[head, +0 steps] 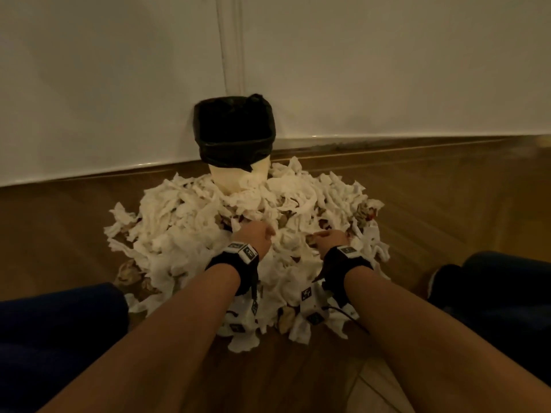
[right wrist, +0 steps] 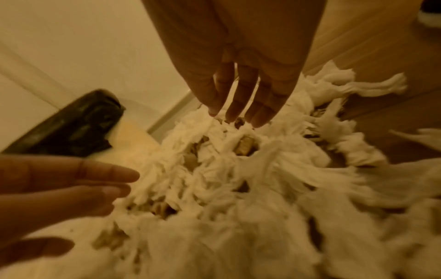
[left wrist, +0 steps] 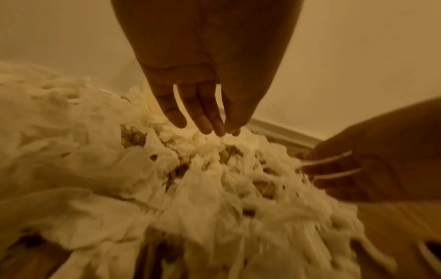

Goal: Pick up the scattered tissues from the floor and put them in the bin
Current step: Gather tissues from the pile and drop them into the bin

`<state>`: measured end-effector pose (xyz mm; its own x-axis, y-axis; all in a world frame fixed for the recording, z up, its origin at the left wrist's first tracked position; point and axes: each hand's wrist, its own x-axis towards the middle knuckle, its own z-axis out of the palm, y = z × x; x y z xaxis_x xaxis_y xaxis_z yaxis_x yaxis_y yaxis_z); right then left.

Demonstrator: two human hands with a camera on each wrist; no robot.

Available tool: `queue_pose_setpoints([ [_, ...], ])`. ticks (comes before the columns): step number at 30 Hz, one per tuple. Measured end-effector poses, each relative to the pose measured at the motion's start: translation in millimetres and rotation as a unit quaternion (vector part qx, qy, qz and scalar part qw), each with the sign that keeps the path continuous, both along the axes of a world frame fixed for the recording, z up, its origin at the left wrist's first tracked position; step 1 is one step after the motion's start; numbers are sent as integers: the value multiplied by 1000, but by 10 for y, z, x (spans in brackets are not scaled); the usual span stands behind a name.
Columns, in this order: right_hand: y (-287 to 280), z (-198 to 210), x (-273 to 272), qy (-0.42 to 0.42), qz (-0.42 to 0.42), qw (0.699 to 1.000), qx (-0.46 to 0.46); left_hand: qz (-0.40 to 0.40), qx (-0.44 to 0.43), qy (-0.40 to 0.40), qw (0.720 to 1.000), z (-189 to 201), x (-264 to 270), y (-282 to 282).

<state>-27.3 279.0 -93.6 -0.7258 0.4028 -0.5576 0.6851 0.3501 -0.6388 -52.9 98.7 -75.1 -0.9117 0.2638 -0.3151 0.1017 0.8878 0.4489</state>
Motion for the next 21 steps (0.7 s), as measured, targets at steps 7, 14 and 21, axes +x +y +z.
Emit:
queue_pose_setpoints([
  [7,53,-158,341,-64,131,972,184,-131,-182,0,975,-257,330,137],
  [14,-71,-371,418,-76,302,917,249,-160,-235,-59,957,-365,357,173],
  [21,-137,-523,412,-110,336,905,236,-216,-253,-88,939,-485,381,164],
])
